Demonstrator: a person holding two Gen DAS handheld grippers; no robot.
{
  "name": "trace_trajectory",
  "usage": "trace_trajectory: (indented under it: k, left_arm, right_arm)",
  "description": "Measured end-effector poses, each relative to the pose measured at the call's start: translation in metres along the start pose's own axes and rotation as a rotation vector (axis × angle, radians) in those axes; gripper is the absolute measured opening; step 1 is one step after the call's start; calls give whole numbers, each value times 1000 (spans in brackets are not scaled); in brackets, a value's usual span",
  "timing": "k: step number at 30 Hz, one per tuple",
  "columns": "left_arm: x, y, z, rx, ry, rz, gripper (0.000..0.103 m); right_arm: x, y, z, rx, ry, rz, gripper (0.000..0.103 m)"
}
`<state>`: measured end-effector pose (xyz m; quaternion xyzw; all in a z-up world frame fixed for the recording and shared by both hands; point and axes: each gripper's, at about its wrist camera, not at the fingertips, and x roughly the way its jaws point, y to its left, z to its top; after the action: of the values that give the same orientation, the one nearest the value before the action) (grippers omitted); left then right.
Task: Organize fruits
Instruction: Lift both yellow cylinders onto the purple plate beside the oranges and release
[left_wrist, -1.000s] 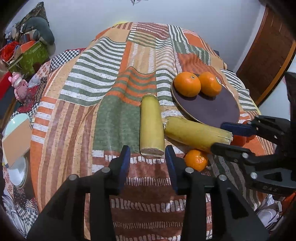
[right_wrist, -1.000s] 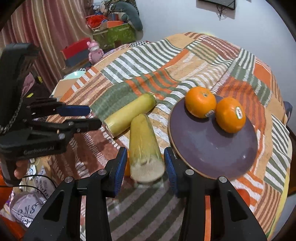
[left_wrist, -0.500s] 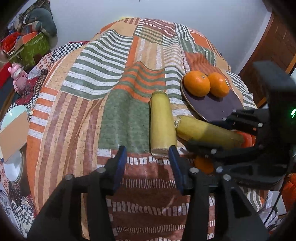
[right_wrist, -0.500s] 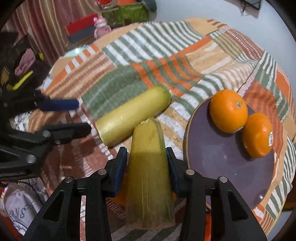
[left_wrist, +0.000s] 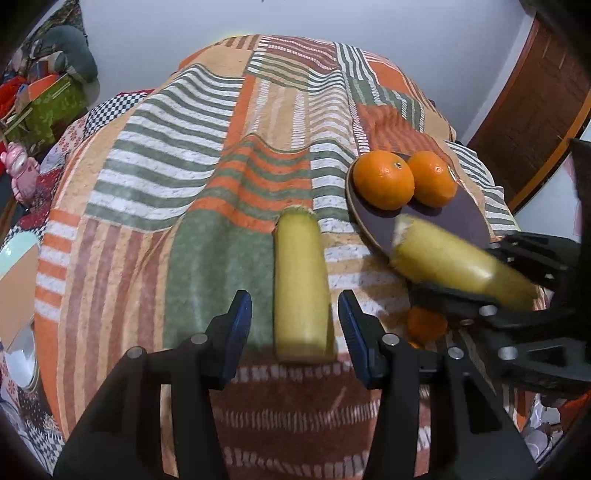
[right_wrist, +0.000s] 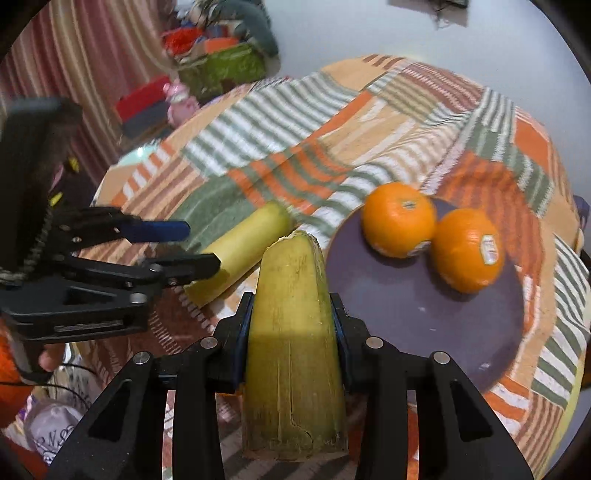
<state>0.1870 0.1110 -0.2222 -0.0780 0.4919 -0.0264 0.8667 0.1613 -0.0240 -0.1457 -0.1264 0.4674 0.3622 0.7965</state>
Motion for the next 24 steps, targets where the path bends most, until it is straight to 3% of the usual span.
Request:
trace_trajectory:
  k: [10, 14, 24]
  left_arm:
    - [39, -2, 18, 9, 47, 42, 48]
    - [50, -5, 22, 14, 58, 40, 39]
    - [40, -8, 25, 3, 51, 35, 37]
  right_arm:
    - [-32, -35, -6, 109, -104, -76, 35]
    - [-39, -49, -11, 152, -119, -98, 35]
    - [-55, -74, -18, 213, -158, -132, 35]
